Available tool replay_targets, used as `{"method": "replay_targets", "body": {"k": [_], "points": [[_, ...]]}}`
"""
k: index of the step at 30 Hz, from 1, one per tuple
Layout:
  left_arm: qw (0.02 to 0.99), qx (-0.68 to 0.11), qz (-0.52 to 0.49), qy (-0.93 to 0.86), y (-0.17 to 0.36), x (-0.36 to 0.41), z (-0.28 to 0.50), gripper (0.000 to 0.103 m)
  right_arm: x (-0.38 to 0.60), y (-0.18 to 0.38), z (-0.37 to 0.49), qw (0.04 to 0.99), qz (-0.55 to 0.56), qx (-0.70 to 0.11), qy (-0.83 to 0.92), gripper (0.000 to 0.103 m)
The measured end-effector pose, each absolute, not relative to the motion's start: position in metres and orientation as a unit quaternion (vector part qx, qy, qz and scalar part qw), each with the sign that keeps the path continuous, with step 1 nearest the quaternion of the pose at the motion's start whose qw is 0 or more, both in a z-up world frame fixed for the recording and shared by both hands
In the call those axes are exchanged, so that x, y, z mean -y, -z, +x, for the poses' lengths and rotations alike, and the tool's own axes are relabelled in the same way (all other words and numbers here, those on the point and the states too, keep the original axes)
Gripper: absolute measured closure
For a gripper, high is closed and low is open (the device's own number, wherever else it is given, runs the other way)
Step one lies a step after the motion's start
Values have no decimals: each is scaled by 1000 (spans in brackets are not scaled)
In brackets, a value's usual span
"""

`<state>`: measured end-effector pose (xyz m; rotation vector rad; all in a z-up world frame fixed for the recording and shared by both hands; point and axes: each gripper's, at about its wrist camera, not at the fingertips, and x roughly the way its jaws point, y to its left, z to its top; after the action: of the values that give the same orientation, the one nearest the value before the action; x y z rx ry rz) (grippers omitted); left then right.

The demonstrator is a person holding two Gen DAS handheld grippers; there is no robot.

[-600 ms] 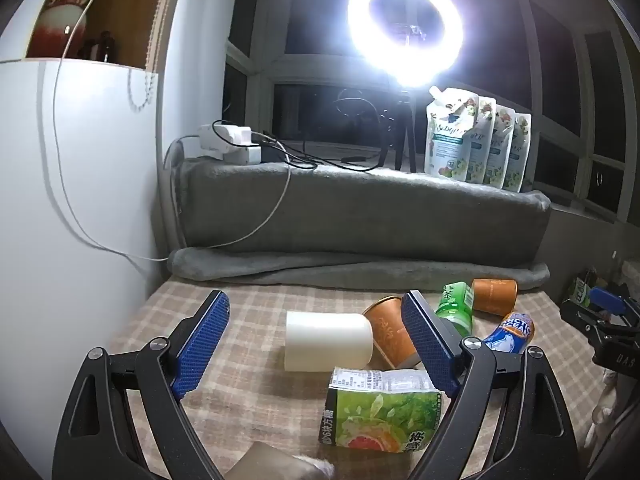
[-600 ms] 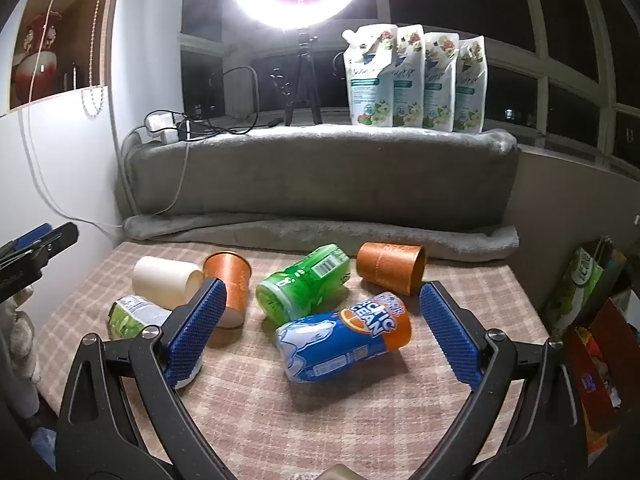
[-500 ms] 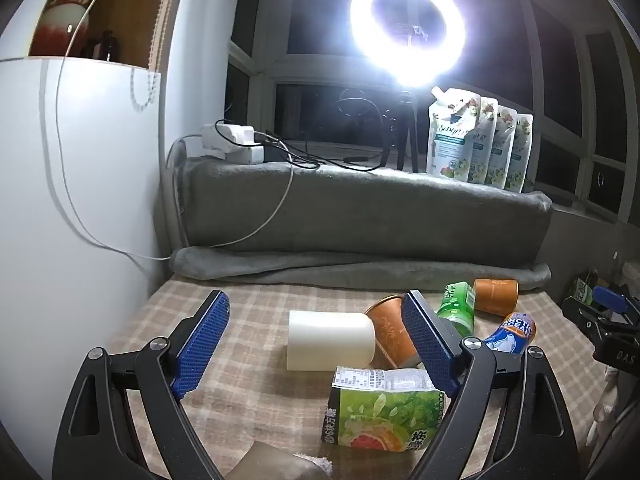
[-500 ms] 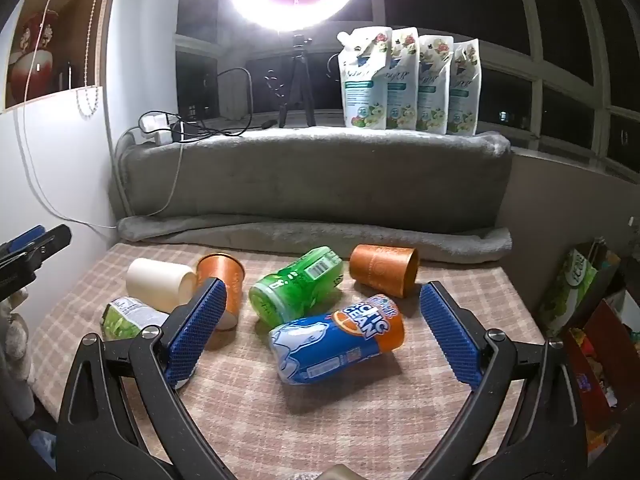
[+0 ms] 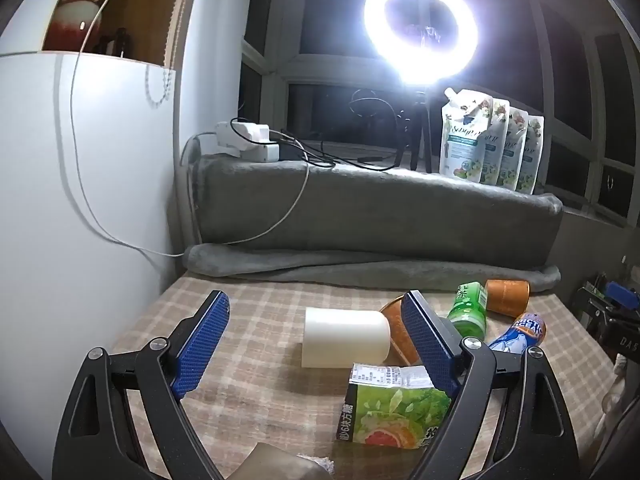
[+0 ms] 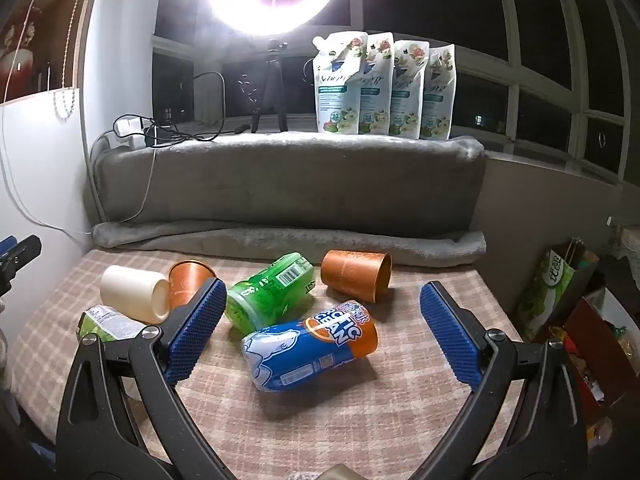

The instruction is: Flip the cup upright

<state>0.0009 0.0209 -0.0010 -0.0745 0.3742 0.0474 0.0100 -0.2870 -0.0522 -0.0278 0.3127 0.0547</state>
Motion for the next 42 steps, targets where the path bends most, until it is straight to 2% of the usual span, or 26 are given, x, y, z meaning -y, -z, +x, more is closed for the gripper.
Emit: {"method": "replay_targets", "body": {"k": [42], "points": [[980, -191, -41, -29, 4, -11, -2, 15, 284, 47, 18, 988, -16, -154, -26, 4]]}}
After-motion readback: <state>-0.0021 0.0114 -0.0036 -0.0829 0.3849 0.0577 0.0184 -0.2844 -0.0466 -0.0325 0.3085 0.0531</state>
